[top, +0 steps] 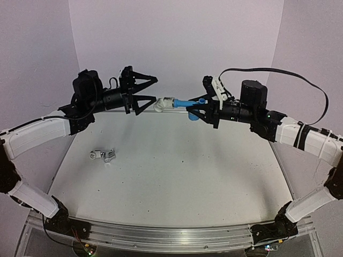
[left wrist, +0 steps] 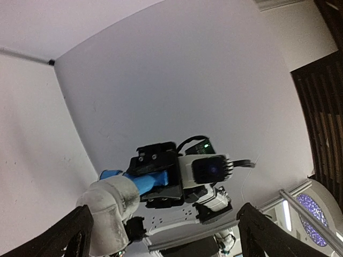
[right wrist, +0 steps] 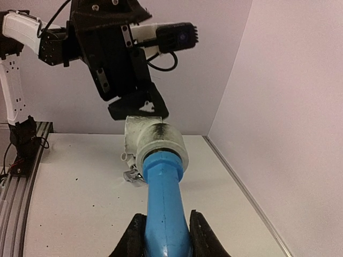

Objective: Install the water faucets

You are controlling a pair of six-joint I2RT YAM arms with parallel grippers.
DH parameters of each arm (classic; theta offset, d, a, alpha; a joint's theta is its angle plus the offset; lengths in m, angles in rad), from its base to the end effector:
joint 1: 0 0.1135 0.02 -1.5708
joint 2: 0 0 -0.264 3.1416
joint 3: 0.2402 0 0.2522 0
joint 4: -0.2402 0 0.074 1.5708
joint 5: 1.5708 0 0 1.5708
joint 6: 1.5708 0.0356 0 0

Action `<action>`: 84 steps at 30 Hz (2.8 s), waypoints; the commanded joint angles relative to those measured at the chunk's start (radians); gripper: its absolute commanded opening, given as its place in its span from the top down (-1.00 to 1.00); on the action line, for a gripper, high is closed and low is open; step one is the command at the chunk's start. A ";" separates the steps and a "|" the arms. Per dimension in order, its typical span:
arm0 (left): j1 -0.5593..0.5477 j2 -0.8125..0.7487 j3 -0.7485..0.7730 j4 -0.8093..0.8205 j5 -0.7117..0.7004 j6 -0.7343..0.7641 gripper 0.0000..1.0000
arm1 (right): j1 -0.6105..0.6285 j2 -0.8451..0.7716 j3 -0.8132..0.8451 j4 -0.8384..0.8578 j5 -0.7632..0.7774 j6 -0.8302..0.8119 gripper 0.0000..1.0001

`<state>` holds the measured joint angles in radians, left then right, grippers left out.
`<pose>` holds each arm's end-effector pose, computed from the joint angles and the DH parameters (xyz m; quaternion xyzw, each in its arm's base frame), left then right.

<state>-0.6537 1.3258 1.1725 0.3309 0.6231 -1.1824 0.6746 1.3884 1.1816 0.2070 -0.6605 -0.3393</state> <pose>0.2323 -0.2041 0.4097 0.0674 0.6509 -0.6995 0.2872 0.2412 0.2208 0.3816 -0.5252 0.4734 0.3377 0.6213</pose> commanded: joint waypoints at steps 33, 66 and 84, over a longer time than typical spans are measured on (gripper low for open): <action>-0.044 0.154 0.173 -0.015 0.257 0.578 0.72 | 0.011 0.038 0.055 0.235 -0.172 0.510 1.00; 0.049 0.030 -0.103 0.071 0.103 -0.323 -0.94 | -0.053 0.103 0.099 0.140 -0.137 0.091 1.00; -0.011 0.194 0.032 0.337 0.169 0.068 0.29 | -0.003 0.155 0.152 0.138 -0.149 0.475 1.00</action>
<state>-0.6548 1.4849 1.1053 0.5922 0.7132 -1.3083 0.6712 1.5223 1.2633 0.2935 -0.8001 -0.0998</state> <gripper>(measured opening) 0.532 0.246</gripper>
